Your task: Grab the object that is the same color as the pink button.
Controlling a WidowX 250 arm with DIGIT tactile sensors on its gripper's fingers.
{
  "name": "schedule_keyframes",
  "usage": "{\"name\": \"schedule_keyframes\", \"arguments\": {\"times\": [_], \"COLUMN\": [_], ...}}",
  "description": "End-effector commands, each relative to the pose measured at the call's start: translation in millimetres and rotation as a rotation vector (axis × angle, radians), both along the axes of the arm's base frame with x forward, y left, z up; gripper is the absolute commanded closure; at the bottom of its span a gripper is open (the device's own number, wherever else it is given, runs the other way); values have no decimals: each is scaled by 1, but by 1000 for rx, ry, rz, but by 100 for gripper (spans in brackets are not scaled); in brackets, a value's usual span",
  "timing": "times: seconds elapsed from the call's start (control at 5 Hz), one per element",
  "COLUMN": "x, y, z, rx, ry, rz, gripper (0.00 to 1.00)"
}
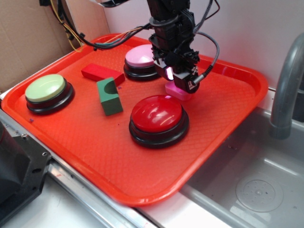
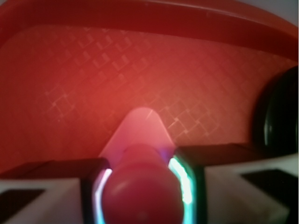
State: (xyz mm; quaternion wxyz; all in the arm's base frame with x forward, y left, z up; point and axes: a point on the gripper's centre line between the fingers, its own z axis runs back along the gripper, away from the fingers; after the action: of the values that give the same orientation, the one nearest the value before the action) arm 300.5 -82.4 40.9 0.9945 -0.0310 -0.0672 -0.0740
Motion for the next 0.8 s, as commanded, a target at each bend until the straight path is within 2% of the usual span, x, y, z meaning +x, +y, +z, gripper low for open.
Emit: {"name": "schedule_keyframes", "arguments": {"times": [0.0,0.2,0.4,0.6], "x": [-7,-35,-67,-98], "y": [11,31,54,74], "z": [72,110,127,136], "rx": [11,6,-19,-66], "ry": [-67,-21,19,24], "rz": [89,203,280,242], "gripper": [100,100,100,100]}}
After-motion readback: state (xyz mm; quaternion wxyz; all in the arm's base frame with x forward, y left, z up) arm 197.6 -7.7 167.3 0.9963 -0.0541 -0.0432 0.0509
